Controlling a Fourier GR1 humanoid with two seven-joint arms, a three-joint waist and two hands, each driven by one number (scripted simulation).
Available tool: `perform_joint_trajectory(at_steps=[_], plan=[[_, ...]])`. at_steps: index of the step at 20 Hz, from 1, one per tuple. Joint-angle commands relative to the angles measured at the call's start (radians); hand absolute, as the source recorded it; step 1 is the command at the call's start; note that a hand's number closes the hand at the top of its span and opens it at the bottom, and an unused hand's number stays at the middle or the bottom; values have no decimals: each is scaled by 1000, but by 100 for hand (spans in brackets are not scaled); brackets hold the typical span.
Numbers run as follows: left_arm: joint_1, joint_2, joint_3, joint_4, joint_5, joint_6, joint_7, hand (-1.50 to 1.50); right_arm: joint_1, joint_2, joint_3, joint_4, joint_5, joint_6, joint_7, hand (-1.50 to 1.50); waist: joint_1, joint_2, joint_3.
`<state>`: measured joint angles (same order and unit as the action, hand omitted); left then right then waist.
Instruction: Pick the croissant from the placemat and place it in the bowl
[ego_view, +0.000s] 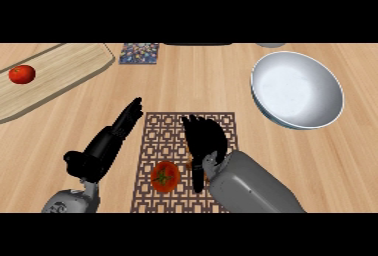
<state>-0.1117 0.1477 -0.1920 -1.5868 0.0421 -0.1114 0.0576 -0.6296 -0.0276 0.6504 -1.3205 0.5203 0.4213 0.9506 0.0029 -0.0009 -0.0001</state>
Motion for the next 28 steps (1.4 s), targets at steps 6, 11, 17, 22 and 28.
perform_joint_trajectory(at_steps=[6, 11, 17, 22, 28], plan=[[-15, 12, 58, 25, 20, -64, -17, 0, 52, 27, 18, 118, 61, -59, -15, -150, 4, 2, 0], [58, -12, 24, -78, -24, -41, 18, 0, 153, -13, -7, 82, 144, -46, -108, -150, 1, 0, 0], [-21, -80, 10, 41, -64, -16, 15, 0, 87, -2, -73, 149, 110, -83, -216, 150, -4, 2, 0], [34, -31, 62, -3, -34, -67, -24, 0, 72, 27, -8, 267, 200, -232, -322, 150, 5, 2, 0], [-37, -70, 46, 67, -59, -62, -10, 0, -65, 28, -93, 379, 152, -289, -259, 150, 6, 5, 0]])
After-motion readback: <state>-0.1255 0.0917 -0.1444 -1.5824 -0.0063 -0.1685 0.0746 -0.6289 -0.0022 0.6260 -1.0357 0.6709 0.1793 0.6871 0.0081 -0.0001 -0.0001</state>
